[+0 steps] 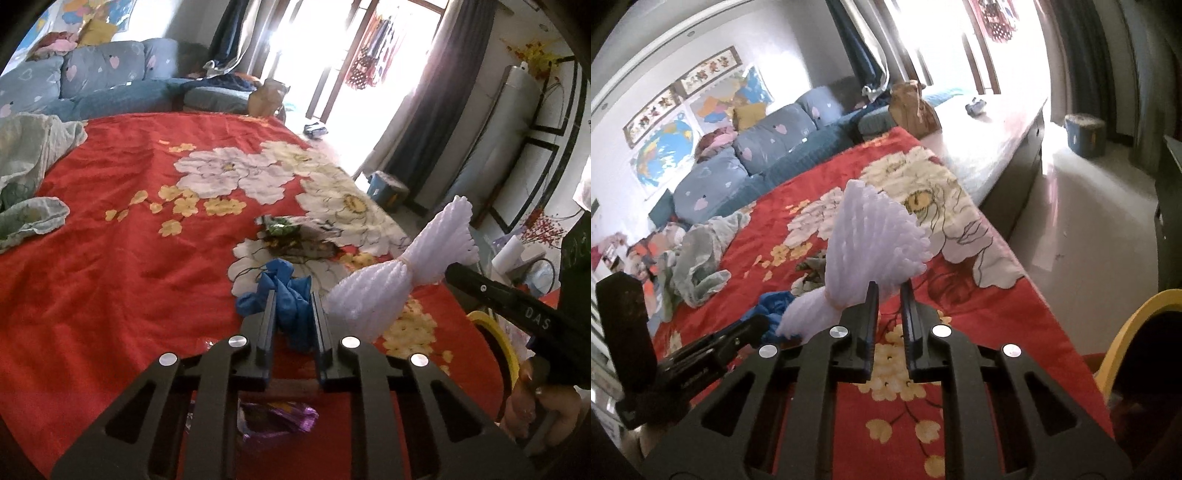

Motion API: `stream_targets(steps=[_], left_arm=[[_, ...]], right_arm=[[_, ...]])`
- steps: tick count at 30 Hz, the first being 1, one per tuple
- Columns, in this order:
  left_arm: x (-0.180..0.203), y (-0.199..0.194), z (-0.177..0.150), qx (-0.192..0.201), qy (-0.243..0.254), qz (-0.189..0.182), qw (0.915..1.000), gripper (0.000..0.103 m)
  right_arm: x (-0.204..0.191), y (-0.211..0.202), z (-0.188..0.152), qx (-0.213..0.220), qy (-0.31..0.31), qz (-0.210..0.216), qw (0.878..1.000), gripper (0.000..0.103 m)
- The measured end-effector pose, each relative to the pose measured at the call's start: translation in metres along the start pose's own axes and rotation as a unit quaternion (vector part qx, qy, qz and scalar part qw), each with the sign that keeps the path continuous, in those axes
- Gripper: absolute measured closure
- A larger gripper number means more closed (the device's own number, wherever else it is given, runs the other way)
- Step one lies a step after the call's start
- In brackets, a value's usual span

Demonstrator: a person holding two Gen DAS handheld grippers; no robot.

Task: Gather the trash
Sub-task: 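Carry the blue glove and white foam net over the yellow bin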

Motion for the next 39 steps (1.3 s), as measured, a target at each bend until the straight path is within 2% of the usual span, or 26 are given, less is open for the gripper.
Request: stream_targets(steps=[15, 28, 39], left_arm=[[0.040, -0.037, 0.018, 0.043, 0.021, -0.045, 0.9978, 0.087], [0.089, -0.049, 0.016, 0.047, 0.063, -0.085, 0.9932, 0.087], [0.134, -0.050, 0.008, 0.042, 0.101, -0.123, 0.9864, 0.087]], right_arm=[[0.011, -0.047, 0.006, 0.029, -0.002, 0.002, 1.000, 0.100], [0.027, -0.086, 0.012, 0.059, -0.001, -0.008, 0.998, 0.100], [0.055, -0.120, 0.010, 0.083, 0.013, -0.038, 0.996, 0.100]])
Point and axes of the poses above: each gripper's, at about its wrist camera, not at the fingertips, and y roughly the way its jaws point, x to its right, z to its top, the point moved 6 cm from there along y, roughly the way its jaws point, and after that the axes turned 5 degrees about y, right-handed, at the moved point
